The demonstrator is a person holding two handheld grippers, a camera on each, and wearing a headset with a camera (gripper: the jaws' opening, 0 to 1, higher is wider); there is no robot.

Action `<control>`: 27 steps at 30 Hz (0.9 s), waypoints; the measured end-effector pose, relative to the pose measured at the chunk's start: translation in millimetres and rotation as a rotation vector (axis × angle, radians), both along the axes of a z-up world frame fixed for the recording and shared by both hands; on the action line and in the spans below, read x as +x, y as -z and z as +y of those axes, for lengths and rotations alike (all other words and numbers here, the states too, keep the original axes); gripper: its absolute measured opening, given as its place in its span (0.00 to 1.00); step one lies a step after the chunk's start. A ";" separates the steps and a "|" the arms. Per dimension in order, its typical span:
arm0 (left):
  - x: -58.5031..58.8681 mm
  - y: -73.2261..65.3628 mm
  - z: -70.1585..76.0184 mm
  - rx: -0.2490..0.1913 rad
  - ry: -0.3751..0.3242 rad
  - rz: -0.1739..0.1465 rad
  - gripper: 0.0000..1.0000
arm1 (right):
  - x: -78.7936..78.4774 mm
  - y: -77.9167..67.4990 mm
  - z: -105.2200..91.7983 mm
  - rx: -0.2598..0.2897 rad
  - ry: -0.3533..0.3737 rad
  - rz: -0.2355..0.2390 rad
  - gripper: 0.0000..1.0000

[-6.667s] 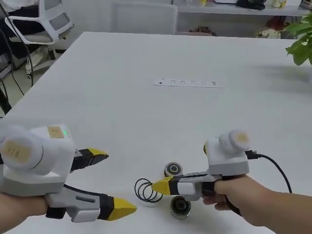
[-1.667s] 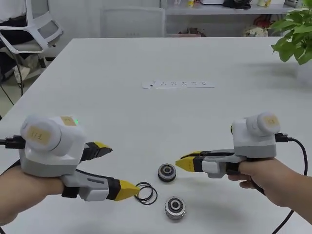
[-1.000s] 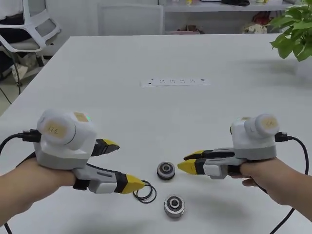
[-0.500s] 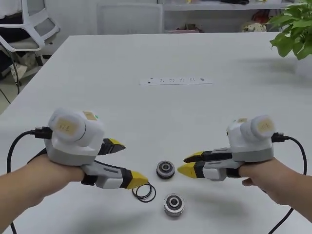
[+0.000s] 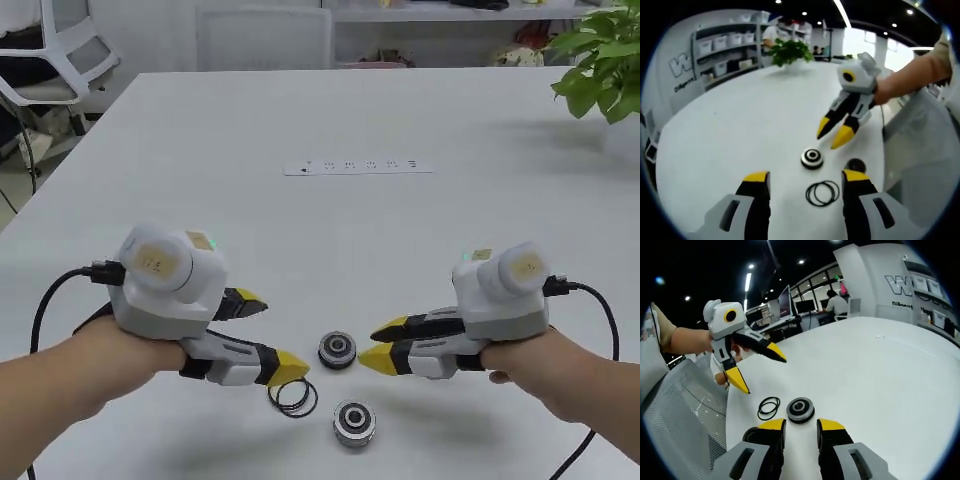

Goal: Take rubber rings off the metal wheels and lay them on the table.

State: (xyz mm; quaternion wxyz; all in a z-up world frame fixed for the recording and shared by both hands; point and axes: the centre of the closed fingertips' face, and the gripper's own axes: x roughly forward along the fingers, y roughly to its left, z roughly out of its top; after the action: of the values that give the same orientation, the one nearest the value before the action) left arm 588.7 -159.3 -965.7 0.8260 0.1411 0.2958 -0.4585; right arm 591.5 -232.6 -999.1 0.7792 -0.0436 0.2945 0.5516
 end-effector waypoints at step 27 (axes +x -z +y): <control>6.7 14.2 -24.7 -0.001 0.038 0.009 0.45 | 1.4 12.8 6.9 -0.044 -0.047 -0.048 0.20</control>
State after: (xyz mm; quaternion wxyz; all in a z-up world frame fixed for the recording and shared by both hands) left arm 595.4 -184.0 -979.9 0.8158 0.1445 0.2965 -0.4750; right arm 592.9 -225.7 -1011.8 0.7716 -0.0807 0.2867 0.5620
